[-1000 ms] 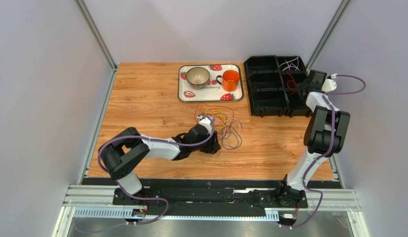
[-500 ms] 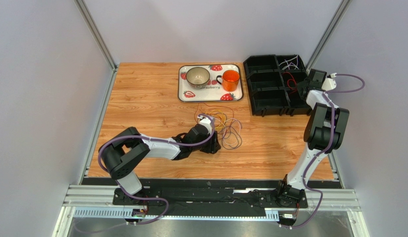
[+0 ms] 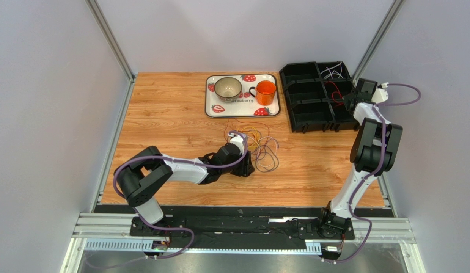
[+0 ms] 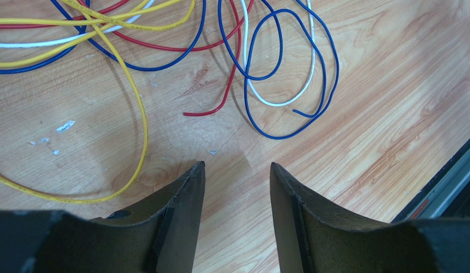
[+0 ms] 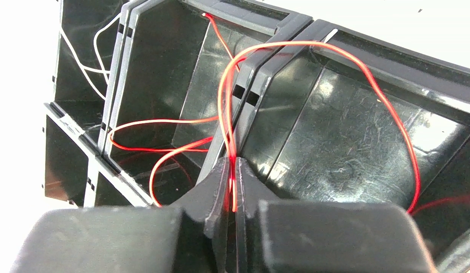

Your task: Untangle the cables

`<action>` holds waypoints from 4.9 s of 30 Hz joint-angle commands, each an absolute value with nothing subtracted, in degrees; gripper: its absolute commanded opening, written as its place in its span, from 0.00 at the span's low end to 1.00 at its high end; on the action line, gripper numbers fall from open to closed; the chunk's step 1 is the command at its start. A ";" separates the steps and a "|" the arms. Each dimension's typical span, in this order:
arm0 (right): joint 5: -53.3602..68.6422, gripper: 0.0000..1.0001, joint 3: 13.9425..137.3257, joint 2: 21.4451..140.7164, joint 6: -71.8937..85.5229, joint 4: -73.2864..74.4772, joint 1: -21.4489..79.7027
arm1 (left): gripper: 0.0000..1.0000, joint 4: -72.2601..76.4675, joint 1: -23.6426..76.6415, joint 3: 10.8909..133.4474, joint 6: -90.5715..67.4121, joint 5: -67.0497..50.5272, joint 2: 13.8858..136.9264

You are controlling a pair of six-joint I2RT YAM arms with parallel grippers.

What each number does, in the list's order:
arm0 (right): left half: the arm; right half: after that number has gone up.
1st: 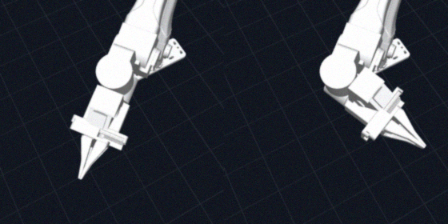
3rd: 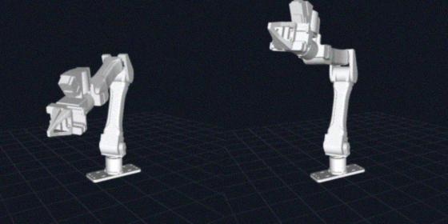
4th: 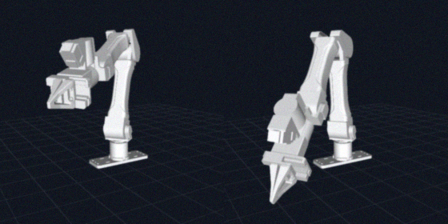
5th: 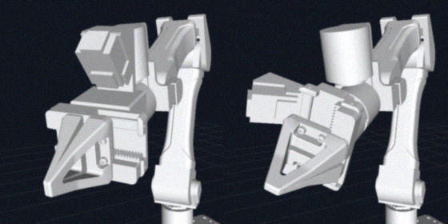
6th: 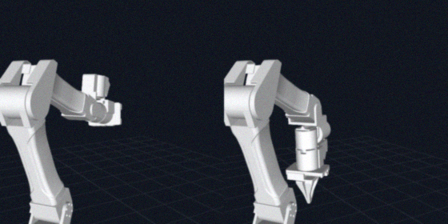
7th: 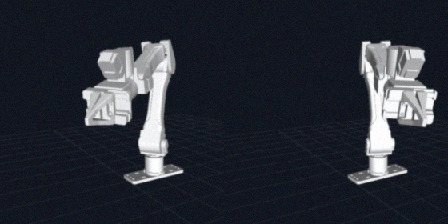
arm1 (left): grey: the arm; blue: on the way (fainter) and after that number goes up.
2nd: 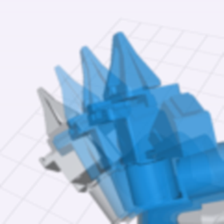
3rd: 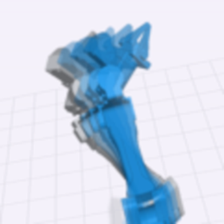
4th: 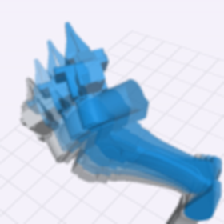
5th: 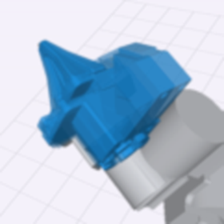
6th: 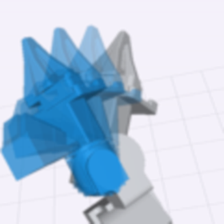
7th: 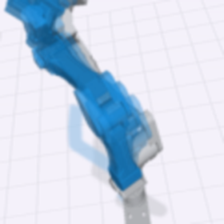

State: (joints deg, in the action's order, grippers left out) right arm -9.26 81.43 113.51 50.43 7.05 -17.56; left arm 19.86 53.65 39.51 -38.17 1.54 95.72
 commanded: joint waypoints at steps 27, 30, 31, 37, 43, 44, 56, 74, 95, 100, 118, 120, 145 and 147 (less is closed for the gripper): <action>-1.41 0.00 86.92 99.32 49.31 1.68 -17.23 | 0.54 19.69 53.96 40.87 -37.27 1.32 95.54; -1.23 0.00 88.76 99.93 49.22 1.41 -17.14 | 0.54 19.60 53.96 40.87 -37.27 1.32 95.45; -1.14 0.00 89.38 100.28 49.04 1.32 -16.96 | 0.54 19.60 53.96 40.87 -37.35 1.32 95.45; 0.95 0.00 92.55 104.14 49.74 -2.72 -16.79 | 0.54 19.60 53.96 40.87 -37.35 1.23 95.45; 2.20 0.00 93.78 108.80 50.01 -6.85 -16.70 | 0.54 19.51 53.96 40.96 -37.27 1.23 95.71; 2.20 0.00 94.04 110.11 50.01 -7.12 -16.70 | 0.54 19.51 53.96 41.04 -37.27 1.23 95.71; 2.90 0.00 88.34 113.90 49.83 -16.52 -17.22 | 0.54 18.72 53.96 42.19 -37.00 1.14 96.77; 3.26 0.00 69.27 111.28 52.38 -28.15 -19.07 | 0.54 18.02 53.96 42.89 -37.00 1.23 97.38; -9.57 0.48 76.90 105.74 46.76 -5.64 -16.70 | 0.54 18.02 53.96 42.63 -37.18 1.23 97.29; -17.40 0.55 78.50 100.21 46.67 5.27 -16.08 | 0.54 18.02 53.96 42.71 -37.27 1.23 97.47; -14.24 0.55 42.46 52.60 42.71 12.20 -3.08 | 0.54 29.09 54.49 31.99 -39.11 2.98 90.09; -9.27 0.54 38.52 48.71 43.85 14.23 -2.03 | 0.53 29.09 55.19 31.73 -39.02 4.65 89.48; -11.85 0.46 43.59 69.34 39.56 22.58 42.88 | 0.52 12.20 56.69 37.09 -28.47 22.42 78.39; -13.09 0.46 44.99 71.18 39.46 23.29 44.91 | 0.52 12.13 56.69 37.70 -28.91 21.97 80.23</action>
State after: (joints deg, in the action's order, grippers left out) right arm -8.93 40.21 68.58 41.39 22.26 41.63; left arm 10.74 56.55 36.95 -30.39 20.93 78.48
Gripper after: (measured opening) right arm 0.464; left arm 0.519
